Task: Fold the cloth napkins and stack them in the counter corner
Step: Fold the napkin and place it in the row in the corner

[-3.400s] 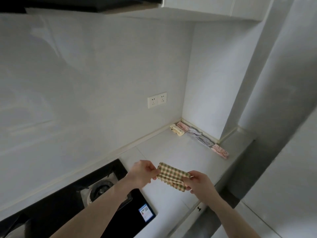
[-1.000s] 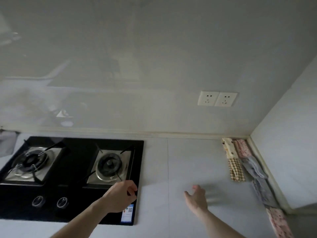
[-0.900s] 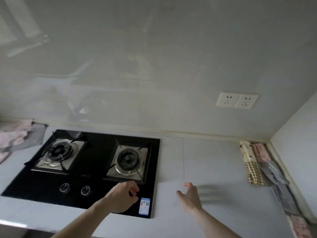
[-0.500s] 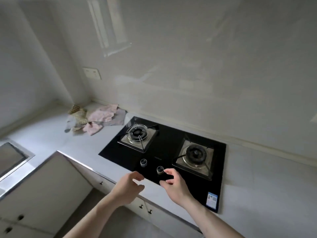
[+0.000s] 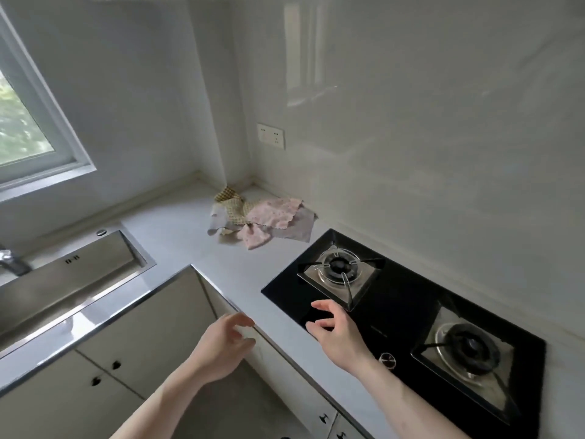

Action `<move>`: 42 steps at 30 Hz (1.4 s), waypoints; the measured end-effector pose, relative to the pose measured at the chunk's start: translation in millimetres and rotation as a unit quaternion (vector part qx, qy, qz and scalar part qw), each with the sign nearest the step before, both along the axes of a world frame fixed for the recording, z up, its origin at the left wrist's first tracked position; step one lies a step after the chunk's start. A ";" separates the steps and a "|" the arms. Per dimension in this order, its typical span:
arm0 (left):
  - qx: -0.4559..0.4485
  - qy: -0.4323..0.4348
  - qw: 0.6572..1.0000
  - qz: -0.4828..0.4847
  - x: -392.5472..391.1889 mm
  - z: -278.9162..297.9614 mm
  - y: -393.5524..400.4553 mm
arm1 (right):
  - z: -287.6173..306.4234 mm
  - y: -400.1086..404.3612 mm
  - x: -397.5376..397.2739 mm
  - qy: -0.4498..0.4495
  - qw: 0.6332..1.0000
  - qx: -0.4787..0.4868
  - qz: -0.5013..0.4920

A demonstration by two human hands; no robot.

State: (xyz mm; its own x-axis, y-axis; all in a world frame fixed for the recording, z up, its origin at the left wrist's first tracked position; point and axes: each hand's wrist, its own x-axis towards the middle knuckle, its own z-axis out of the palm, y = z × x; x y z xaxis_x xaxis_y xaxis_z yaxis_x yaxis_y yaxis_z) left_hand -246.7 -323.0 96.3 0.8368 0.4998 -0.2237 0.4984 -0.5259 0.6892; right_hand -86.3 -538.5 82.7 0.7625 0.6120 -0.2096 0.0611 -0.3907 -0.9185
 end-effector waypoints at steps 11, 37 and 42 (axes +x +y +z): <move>0.028 0.008 0.998 0.061 48.5 4.0 162.5 | 0.4 173.6 72.3 0.002 0.998 -0.024 0.063; 0.102 0.248 0.953 -0.142 279.4 -112.2 473.2 | -12.2 363.0 112.3 0.038 0.985 -0.095 -0.137; 0.073 0.230 0.952 -0.186 292.7 -133.5 499.1 | -12.4 381.9 91.9 0.046 0.976 -0.100 -0.189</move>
State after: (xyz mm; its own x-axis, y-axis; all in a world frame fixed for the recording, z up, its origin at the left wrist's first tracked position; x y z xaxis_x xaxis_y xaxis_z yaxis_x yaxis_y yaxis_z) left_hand 46.0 176.0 -37.2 0.7926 0.2410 -0.5601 0.4895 -0.7992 0.3487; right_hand 5.6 -156.6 70.3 0.8980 0.2309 -0.3744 -0.2016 -0.5405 -0.8168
